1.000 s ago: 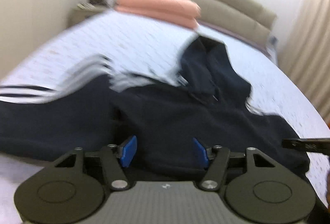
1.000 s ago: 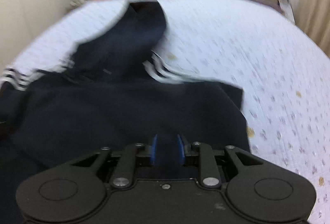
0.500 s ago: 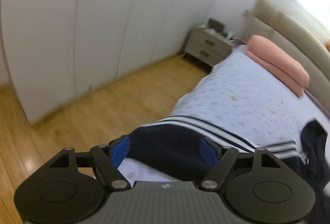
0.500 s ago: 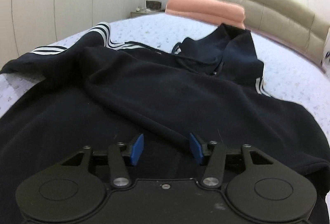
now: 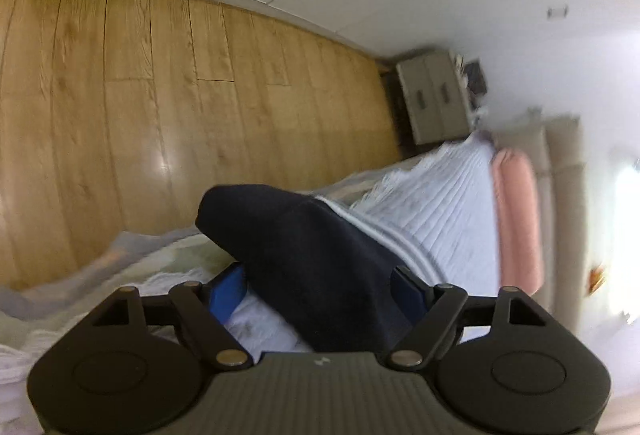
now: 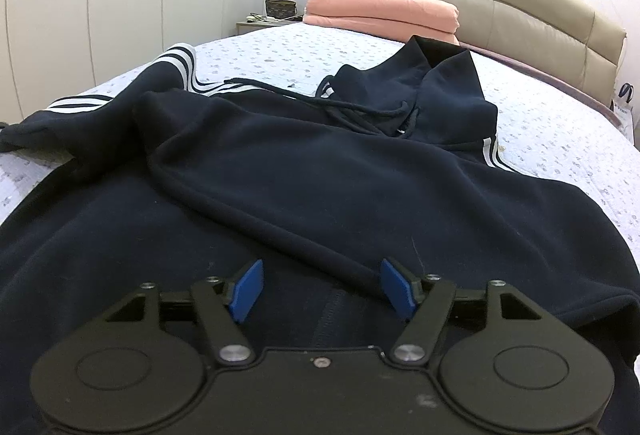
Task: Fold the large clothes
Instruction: 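Grasp the other striped sleeve cuff with the left gripper and lift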
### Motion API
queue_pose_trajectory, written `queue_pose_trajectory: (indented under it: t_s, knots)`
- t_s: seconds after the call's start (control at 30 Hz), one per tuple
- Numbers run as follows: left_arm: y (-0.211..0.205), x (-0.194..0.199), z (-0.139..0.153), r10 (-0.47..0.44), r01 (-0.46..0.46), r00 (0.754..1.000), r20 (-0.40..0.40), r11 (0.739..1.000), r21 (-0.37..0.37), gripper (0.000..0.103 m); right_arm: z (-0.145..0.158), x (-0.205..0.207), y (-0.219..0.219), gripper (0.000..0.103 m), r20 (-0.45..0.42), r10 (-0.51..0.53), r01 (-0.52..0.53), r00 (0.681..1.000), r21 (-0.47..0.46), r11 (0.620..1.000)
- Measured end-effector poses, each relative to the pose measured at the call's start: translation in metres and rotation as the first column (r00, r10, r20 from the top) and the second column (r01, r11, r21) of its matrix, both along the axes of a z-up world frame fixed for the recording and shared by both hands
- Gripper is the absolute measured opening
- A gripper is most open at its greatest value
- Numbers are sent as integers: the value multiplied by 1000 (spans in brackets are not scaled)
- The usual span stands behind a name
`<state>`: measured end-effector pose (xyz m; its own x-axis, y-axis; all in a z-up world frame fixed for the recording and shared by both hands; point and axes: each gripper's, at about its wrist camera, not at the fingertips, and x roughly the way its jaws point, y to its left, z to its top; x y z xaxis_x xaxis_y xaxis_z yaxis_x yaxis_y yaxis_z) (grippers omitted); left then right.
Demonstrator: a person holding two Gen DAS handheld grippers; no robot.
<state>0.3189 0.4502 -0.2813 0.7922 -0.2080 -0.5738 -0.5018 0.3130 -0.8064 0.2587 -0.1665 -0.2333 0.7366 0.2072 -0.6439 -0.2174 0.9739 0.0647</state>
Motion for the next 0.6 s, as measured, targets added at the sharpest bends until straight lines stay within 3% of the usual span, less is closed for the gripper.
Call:
queue_pose_trajectory:
  t_s: [0.03, 0.1, 0.13, 0.27, 0.43, 0.53, 0.6]
  knots:
    - [1, 0, -3, 16, -16, 1000, 19, 1000, -12, 67, 0, 0, 0, 80, 0, -1, 1, 1000, 1, 1000]
    - [0, -2, 3, 35, -37, 998, 46, 999, 37, 23, 0, 0, 0, 80, 0, -2, 2, 1000, 3, 1000]
    - [-3, -5, 8, 40, -44, 998, 58, 996, 75, 10, 0, 1, 0, 80, -1, -2, 2, 1000, 4, 1000]
    - [-21, -25, 56, 46, -90, 976, 211, 975, 204, 9, 3, -1, 0, 80, 6, -1, 1, 1000, -9, 1000]
    - [-76, -32, 145, -109, -45, 923, 369, 922, 385, 9, 24, -17, -10, 79, 36, -10, 11, 999, -15, 1000]
    - [-134, -30, 201, -257, 1, 866, 430, 860, 511, 9, 35, -23, -32, 79, 29, -57, 57, 998, -21, 998]
    - [-184, -30, 234, -360, 28, 808, 467, 814, 580, 9, 36, -25, -54, 79, -6, -111, 111, 994, -9, 994]
